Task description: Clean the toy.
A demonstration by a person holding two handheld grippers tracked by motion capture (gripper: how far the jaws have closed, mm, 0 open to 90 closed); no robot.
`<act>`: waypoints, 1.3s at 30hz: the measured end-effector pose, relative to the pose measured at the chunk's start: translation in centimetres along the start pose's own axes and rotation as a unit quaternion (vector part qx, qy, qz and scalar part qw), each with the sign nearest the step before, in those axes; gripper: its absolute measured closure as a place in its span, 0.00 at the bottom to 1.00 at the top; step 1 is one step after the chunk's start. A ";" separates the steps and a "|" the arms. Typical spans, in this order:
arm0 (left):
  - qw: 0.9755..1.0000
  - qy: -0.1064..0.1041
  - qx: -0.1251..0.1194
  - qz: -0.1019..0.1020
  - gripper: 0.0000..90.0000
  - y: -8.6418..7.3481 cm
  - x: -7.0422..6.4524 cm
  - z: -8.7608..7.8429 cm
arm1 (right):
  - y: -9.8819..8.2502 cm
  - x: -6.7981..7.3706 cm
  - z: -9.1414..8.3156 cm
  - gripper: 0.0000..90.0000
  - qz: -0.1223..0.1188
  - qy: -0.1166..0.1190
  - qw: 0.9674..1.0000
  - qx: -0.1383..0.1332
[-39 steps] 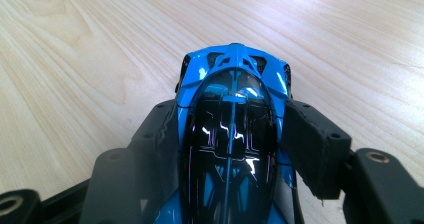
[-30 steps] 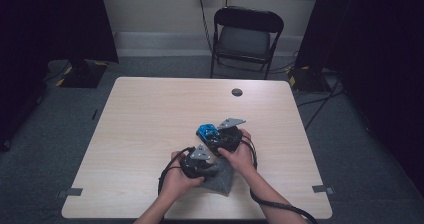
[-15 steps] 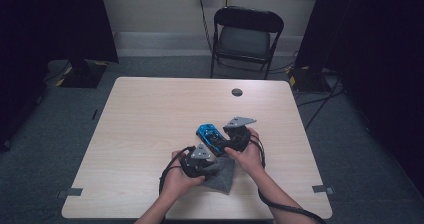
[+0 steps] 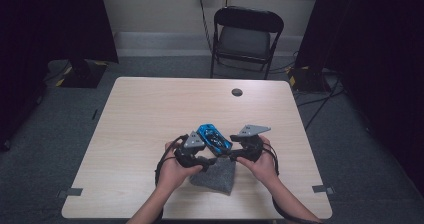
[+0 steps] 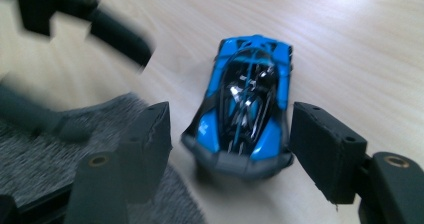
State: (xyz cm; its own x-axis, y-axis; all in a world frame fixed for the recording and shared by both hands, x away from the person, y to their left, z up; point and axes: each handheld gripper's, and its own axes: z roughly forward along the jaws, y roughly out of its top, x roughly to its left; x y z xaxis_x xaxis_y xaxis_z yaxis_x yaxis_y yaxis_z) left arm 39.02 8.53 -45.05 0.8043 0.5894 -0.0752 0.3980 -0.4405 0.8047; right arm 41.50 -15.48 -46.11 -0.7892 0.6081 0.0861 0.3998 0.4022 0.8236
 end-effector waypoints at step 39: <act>0.999 0.005 0.041 -0.008 0.10 2.0 5.6 7.3 | -3.7 5.0 -0.9 0.41 -0.032 0.104 0.994 0.017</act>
State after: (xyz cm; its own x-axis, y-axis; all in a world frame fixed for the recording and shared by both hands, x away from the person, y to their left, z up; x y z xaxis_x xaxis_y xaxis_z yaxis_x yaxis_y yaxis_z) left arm 47.56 6.06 -48.16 0.7940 0.6025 -0.0815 0.4457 -0.4857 0.7520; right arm 35.66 -14.57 -48.17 -0.8916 0.4273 0.1501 0.3580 0.4617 0.8116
